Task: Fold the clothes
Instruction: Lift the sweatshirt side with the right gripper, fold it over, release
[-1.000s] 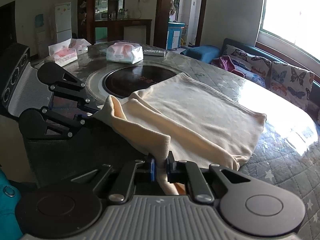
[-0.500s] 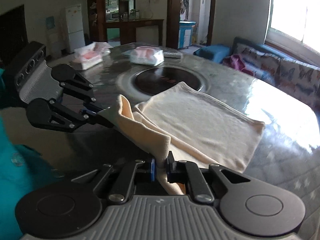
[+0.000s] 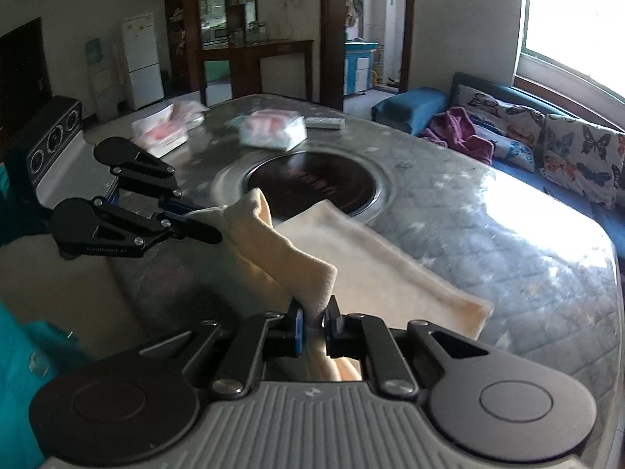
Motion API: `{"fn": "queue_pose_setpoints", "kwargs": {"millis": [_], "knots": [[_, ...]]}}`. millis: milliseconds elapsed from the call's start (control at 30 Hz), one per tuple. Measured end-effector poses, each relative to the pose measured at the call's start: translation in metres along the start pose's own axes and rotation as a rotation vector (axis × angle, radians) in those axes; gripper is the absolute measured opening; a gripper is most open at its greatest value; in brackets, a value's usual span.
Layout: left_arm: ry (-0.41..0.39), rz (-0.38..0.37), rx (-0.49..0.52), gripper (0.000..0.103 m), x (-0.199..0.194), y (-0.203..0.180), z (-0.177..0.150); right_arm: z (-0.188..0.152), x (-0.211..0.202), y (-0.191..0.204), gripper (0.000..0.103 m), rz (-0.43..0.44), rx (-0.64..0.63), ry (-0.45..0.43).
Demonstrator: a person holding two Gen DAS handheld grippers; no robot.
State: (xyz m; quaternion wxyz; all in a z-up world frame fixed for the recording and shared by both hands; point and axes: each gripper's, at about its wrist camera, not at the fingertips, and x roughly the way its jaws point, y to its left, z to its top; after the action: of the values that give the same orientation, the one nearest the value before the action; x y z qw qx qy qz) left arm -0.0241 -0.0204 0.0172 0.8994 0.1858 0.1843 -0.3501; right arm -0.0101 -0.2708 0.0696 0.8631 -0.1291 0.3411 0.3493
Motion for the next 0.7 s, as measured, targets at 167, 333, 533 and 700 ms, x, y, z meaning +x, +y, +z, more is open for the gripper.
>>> {"fn": "queue_pose_setpoints", "kwargs": {"millis": [167,333,533,700], "knots": [[0.050,0.037,-0.045,0.007,0.055,0.035,0.011,0.026,0.044,-0.047,0.009,-0.039,0.041,0.024],[0.146,0.105,-0.090,0.006,0.116,0.056,0.010,0.032,0.103,-0.071,0.009,-0.111,0.089,0.055],[0.230,0.174,-0.130,0.008,0.155,0.065,0.001,0.018,0.142,-0.092,0.016,-0.184,0.205,0.052],[0.239,0.200,-0.157,0.016,0.161,0.072,0.001,0.006,0.137,-0.108,0.025,-0.237,0.321,-0.007]]}}
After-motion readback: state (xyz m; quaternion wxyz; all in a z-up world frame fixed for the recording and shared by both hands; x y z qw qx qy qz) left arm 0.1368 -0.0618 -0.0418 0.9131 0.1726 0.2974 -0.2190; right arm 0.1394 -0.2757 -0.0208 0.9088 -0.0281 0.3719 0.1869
